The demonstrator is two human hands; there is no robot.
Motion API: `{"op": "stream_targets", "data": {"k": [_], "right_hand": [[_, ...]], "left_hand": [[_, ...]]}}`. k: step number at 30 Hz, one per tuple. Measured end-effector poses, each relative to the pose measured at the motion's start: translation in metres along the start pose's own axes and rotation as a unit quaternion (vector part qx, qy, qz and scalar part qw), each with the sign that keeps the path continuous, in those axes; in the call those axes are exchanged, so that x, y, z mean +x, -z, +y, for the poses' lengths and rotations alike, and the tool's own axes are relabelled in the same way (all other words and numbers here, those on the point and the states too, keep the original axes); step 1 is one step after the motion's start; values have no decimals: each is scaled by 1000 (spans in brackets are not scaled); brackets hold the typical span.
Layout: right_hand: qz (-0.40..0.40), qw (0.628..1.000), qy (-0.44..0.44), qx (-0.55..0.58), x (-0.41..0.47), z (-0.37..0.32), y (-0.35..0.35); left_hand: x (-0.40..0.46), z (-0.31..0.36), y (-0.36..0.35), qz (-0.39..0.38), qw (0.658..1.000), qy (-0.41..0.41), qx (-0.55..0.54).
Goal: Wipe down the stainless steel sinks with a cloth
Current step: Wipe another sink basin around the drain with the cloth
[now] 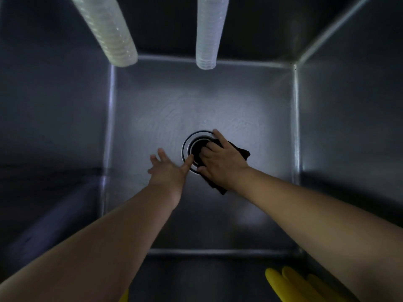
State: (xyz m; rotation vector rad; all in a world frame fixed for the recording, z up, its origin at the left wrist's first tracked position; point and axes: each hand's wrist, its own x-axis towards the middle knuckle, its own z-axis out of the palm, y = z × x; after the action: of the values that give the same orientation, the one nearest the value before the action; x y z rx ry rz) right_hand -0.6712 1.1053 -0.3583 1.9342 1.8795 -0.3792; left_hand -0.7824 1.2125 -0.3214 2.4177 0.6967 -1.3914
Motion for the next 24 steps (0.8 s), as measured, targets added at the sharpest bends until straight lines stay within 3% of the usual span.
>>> {"op": "stream_targets", "data": {"k": [9, 13, 16, 24], "right_hand": [[-13, 998, -50, -27, 8, -21, -2], [101, 969, -149, 172, -1, -21, -8], [189, 956, -127, 184, -19, -19, -20], [165, 974, -86, 127, -67, 1, -55]], "left_hand": [[-3, -1, -6, 36, 999, -2, 23], [-4, 0, -6, 30, 999, -1, 44], [-4, -1, -6, 23, 999, -3, 45], [-6, -3, -7, 39, 998, -4, 49]]}}
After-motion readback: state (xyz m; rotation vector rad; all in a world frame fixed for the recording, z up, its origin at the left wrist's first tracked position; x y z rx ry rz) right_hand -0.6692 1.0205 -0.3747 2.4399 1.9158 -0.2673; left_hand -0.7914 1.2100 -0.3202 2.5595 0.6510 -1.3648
